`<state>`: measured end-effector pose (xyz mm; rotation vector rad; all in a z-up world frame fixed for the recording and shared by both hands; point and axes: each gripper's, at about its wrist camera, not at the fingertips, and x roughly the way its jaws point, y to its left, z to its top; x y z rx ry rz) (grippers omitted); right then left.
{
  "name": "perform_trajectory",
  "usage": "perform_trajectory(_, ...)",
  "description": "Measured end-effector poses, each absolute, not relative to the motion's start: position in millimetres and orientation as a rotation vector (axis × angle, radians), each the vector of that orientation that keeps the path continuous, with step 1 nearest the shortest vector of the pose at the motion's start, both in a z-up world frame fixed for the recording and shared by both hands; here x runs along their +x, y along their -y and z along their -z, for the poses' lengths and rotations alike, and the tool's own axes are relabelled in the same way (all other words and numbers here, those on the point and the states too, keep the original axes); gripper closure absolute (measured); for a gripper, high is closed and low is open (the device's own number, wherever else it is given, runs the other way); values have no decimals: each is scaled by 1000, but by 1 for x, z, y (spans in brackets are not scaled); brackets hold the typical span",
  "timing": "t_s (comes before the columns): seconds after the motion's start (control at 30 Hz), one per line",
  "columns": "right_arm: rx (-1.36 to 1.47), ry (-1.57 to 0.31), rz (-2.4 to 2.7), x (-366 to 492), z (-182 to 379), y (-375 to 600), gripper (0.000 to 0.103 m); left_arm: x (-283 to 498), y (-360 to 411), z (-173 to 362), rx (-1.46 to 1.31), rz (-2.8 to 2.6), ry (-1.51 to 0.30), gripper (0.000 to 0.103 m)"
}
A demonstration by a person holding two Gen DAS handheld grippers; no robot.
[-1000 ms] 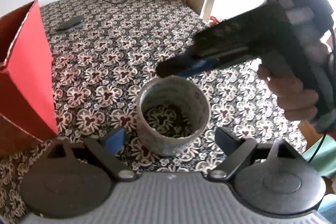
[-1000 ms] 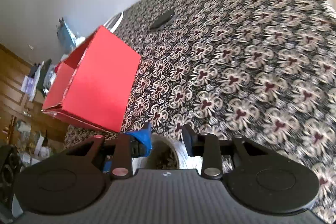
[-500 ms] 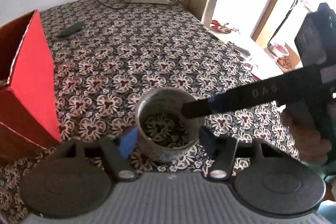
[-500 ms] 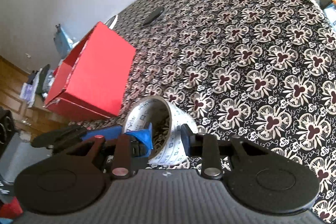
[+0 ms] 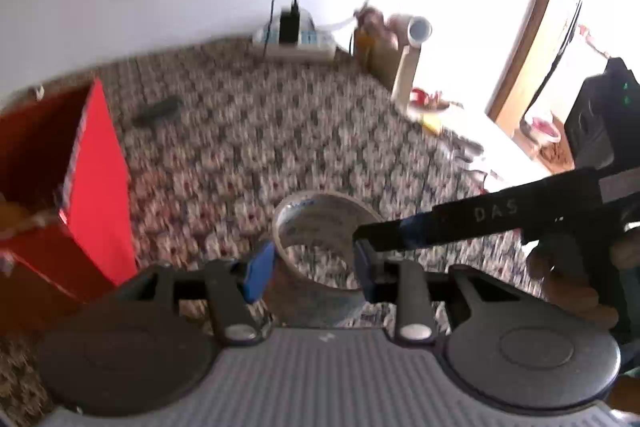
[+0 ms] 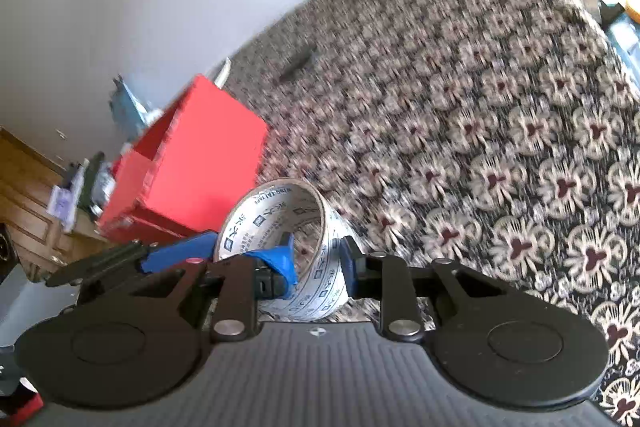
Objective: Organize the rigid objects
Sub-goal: 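Lift the tape roll with the right gripper and carry it over the red box, then lower the tape roll into the red box and open the right gripper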
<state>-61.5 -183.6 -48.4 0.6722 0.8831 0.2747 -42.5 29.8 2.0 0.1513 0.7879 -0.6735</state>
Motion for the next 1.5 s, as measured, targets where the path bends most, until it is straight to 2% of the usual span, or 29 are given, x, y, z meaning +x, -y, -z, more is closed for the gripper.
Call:
perform_trajectory(0.3, 655, -703, -379, -31, -11, 157, 97, -33, -74, -65, 82, 614, -581, 70)
perform_trajectory(0.6, 593, -613, -491, 25, -44, 69, 97, -3, -165, -102, 56, 518, -465, 70)
perform_trajectory(0.77, 554, -665, -494, 52, -33, 13, 97, 21, -211, -92, 42, 464, -508, 70)
perform_trajectory(1.0, 490, -757, -421, 78, -6, -38, 97, 59, -258, -52, -22, 454, -663, 70)
perform_trajectory(1.3, 436, -787, -337, 85, 11, -66, 96, 81, -276, -12, -6, 445, -777, 70)
perform_trajectory(1.5, 485, -769, -313, 84, 11, -62, 95, 83, -283, -9, 16, 430, -779, 70)
